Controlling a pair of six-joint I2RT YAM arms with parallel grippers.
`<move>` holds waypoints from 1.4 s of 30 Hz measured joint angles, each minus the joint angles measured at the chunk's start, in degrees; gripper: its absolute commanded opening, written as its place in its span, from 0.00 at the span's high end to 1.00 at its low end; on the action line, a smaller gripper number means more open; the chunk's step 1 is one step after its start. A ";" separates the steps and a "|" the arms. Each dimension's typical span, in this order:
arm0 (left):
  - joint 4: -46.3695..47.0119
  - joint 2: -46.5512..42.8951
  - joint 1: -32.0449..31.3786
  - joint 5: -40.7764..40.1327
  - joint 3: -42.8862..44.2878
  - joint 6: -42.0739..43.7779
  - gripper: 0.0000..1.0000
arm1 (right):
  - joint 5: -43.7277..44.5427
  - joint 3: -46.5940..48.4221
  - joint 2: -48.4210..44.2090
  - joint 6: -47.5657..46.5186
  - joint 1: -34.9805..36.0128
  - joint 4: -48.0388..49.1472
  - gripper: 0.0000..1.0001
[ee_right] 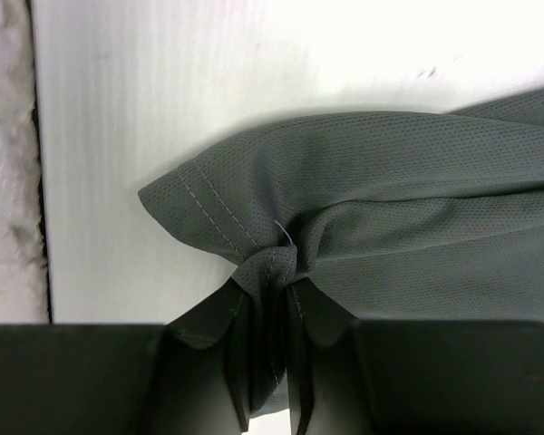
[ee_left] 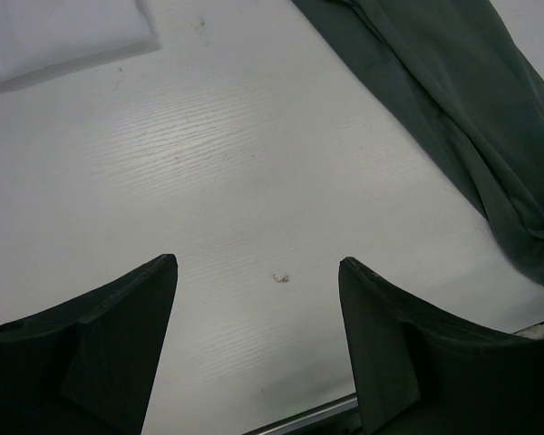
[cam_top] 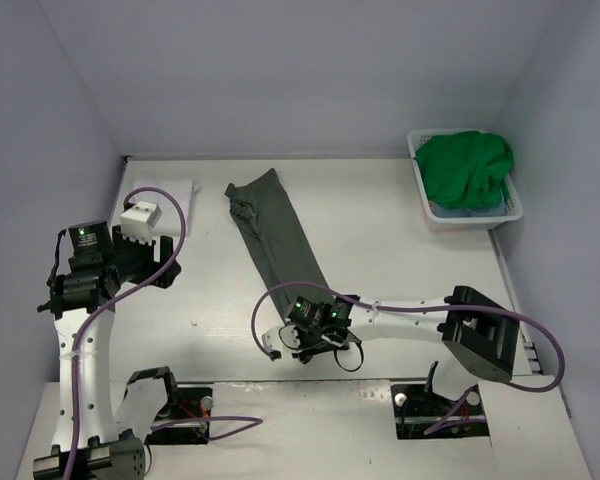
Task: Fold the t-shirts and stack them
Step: Grab the bottom of the folded rectangular tshirt with right arm, then fold the folded rectangular tshirt in 1/3 of the way
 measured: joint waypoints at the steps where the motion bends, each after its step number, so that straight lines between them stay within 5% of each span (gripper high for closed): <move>1: 0.00 -0.02 0.00 0.04 0.00 0.00 0.33 | -0.13 0.46 0.00 -0.02 -0.02 -1.53 0.90; 20: 0.00 -0.72 0.74 1.51 -0.26 0.00 0.33 | -1.66 6.08 -11.69 -5.09 0.26 -12.55 0.94; 42: 0.31 -1.20 3.63 3.69 -1.20 -0.39 0.33 | -9.92 28.41 5.81 -19.96 -15.26 -12.87 0.92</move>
